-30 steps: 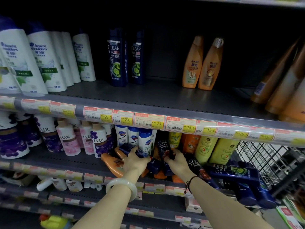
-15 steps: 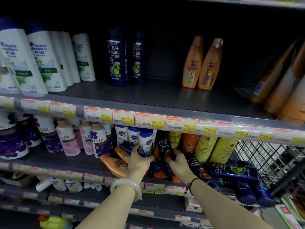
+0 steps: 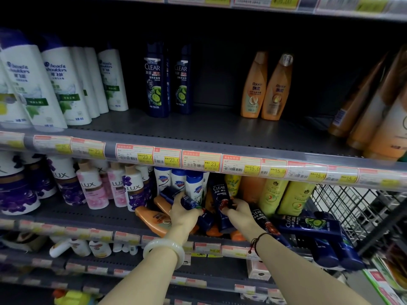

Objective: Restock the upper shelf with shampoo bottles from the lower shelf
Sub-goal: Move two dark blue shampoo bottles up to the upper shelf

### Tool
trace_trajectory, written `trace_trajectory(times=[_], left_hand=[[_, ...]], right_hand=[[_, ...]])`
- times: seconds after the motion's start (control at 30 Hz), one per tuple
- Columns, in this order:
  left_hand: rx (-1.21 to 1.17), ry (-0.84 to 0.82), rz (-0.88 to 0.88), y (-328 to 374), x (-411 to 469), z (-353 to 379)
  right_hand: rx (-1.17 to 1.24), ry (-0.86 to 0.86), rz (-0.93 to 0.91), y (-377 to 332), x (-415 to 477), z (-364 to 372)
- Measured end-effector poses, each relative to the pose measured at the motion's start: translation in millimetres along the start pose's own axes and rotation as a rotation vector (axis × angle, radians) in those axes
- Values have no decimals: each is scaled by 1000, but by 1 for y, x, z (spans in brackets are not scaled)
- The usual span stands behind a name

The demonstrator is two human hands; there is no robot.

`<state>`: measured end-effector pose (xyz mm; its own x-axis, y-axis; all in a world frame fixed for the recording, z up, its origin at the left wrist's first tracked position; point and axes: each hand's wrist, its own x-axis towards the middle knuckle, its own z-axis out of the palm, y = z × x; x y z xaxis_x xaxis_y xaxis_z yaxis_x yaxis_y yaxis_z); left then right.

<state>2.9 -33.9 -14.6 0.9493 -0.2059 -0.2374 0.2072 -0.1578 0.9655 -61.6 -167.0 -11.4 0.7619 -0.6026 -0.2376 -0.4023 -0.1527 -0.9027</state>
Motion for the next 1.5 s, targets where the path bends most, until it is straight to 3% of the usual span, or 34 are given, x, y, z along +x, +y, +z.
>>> trace_trajectory(times=[0.43,0.93,1.5], left_hand=[[-204,-144,-55,2,-20,-24],[-122,-389,-120,17,-61,-63],[-5,-626,42,89,-82,-101]], right_hand=[[154,-55,40,-6,-32,0],[407,-162,112,-9,-88,9],[294,-322,-140,-61,-127,-26]])
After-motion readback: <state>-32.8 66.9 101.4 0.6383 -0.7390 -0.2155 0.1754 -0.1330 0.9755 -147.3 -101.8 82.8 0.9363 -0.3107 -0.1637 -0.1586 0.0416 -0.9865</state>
